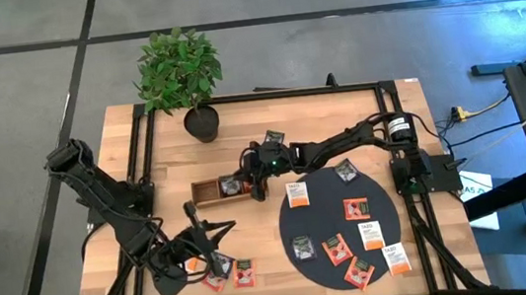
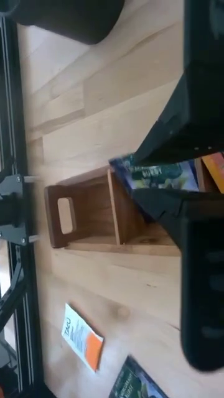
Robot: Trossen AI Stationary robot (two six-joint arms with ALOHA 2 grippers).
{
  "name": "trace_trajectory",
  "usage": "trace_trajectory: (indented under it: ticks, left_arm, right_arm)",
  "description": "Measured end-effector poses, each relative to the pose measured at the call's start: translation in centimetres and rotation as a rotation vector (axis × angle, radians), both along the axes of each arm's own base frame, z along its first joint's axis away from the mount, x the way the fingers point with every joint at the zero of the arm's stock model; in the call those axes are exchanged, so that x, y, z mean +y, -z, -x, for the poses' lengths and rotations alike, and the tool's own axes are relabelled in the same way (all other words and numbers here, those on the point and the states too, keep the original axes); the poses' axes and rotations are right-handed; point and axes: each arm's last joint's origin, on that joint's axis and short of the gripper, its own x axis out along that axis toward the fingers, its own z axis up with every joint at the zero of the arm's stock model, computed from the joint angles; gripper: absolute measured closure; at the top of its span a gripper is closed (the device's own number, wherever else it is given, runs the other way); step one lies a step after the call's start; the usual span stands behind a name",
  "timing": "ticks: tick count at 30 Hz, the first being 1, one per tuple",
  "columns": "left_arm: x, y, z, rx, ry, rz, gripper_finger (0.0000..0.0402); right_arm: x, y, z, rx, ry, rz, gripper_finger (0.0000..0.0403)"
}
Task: Pick & Place Tea
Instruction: Put the orange tea bag into the right section of the wooden organizer
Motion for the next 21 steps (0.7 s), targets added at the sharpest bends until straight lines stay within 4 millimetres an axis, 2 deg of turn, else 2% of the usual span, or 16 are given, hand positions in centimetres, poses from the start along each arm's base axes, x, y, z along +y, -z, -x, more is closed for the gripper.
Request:
trace_trajectory:
  ticks: [5, 10, 16, 21]
  left_arm:
    - [0.0, 0.0, 0.0, -0.007, -0.003, 0.016, 0.0389]
    - [-0.2, 0.2, -0.1, 0.002, 0.056, 0.139, 0.0393]
    - [-1.1, 1.0, -0.4, 0.1, 0.203, 0.257, 0.039]
    - [-2.6, 3.7, -1.2, 0.259, 0.33, 0.323, 0.039]
  right_arm:
    - [-0.1, -0.6, 0.1, -0.009, 0.041, 0.008, 0.0298]
    - [1.1, -2.9, 0.4, -0.073, -0.179, -0.083, 0.0291]
    - [6.1, -2.9, 0.8, -0.021, -0.437, -0.232, 0.0291]
    - [11.6, -1.9, 2.0, 0.1, -0.406, -0.246, 0.0291]
